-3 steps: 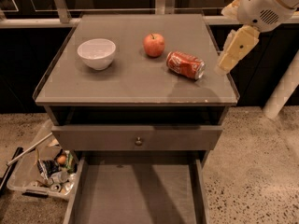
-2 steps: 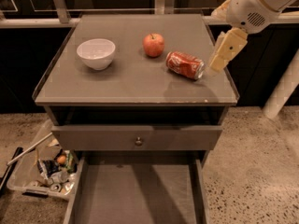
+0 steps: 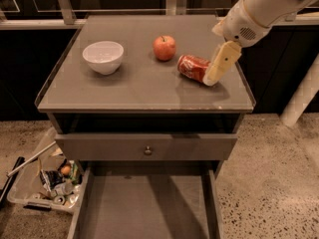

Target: Place coke can into middle drawer

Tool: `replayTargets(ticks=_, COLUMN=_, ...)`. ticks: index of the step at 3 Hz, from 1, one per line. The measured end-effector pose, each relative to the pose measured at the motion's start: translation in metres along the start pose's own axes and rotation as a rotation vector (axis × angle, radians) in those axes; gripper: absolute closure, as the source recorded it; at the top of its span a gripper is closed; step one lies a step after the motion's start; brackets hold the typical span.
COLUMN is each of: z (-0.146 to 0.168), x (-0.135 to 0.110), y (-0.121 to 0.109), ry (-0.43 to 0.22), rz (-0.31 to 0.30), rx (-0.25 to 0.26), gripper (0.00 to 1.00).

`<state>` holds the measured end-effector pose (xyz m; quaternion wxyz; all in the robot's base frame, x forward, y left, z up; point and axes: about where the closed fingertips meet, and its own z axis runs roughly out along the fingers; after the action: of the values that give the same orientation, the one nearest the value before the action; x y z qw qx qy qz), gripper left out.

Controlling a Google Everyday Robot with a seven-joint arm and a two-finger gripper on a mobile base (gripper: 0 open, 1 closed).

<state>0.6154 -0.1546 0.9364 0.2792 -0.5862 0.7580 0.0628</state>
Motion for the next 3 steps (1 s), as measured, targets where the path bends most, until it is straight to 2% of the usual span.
replayTargets(ticks=3, z=0.063, x=0.015, y=-0.024, ry=-0.020, rz=0.107, rx=0.004, gripper=0.00)
